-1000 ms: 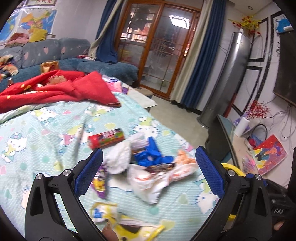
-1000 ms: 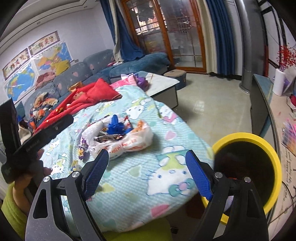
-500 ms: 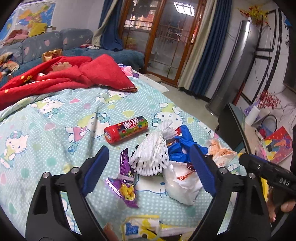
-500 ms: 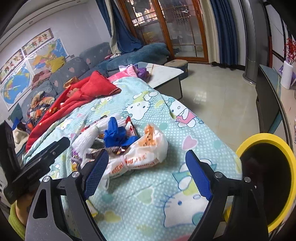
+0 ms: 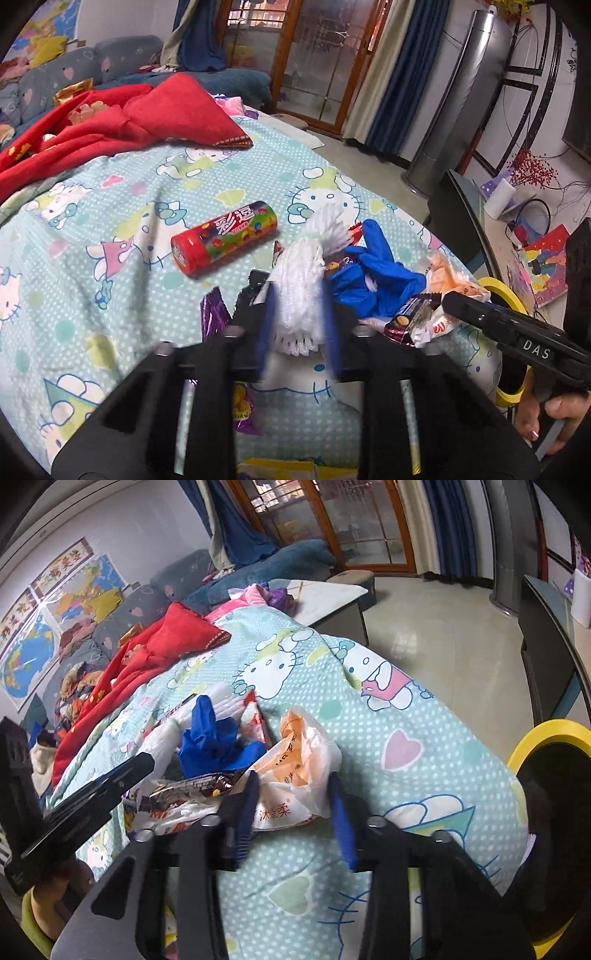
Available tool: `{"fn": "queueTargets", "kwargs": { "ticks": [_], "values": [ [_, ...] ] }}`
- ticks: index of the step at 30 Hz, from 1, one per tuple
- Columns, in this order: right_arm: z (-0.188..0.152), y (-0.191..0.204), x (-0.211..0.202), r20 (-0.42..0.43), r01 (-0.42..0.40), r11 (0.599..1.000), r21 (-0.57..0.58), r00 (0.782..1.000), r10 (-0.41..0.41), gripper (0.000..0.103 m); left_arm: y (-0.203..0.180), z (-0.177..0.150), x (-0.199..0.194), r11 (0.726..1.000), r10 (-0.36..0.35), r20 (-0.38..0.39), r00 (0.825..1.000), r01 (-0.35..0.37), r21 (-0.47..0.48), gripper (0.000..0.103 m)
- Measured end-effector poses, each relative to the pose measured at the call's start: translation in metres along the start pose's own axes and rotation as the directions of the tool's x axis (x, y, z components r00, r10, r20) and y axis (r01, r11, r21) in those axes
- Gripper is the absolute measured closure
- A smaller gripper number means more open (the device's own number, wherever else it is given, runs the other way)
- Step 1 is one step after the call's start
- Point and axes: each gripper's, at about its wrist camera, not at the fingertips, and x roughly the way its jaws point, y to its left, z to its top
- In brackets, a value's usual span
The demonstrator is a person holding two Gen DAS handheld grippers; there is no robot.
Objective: Collect trash
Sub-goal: 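Grasp the white plastic bag with the right tool while the left tool grasps the white rope-like net, then carry both items over the yellow bin and open both tools to drop them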
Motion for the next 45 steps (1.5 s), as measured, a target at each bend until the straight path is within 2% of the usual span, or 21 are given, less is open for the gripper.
{"fn": "queueTargets", "kwargs": {
  "ticks": [1, 9, 14, 20, 30, 45],
  "values": [
    [-0.001, 0.000, -0.002, 0.002, 0.000, 1.000, -0.002, 1.000, 0.000, 0.076, 0.000, -0.001, -0.002, 1.000, -0.006, 0.005, 1.000, 0.006, 0.000, 0.092],
    [-0.007, -0.001, -0.027, 0.050, 0.037, 0.998, -0.059, 0.998, -0.034, 0.079, 0.004, -0.001, -0.030, 0.999, -0.040, 0.097, 0.994, 0.043, -0.033, 0.094],
    [-0.010, -0.003, -0.043, 0.035, 0.006, 0.997, -0.073, 0.999, -0.004, 0.081, 0.001, 0.004, -0.053, 0.998, -0.060, 0.151, 0.987, 0.065, -0.025, 0.094],
    [-0.020, -0.008, -0.069, 0.057, -0.002, 0.997, -0.072, 0.998, 0.006, 0.081, -0.010, 0.008, -0.070, 0.996, -0.090, 0.193, 0.977, 0.093, -0.005, 0.094],
    [-0.017, -0.029, -0.106, 0.161, 0.039, 0.999, -0.002, 0.986, -0.038, 0.082, -0.036, 0.008, -0.083, 0.989, -0.148, 0.210, 0.966, 0.143, 0.042, 0.094],
    [-0.017, -0.071, -0.151, 0.275, 0.086, 0.989, 0.117, 0.955, -0.116, 0.082, -0.089, -0.003, -0.090, 0.965, -0.241, 0.196, 0.951, 0.214, 0.152, 0.094]
  ]
}}
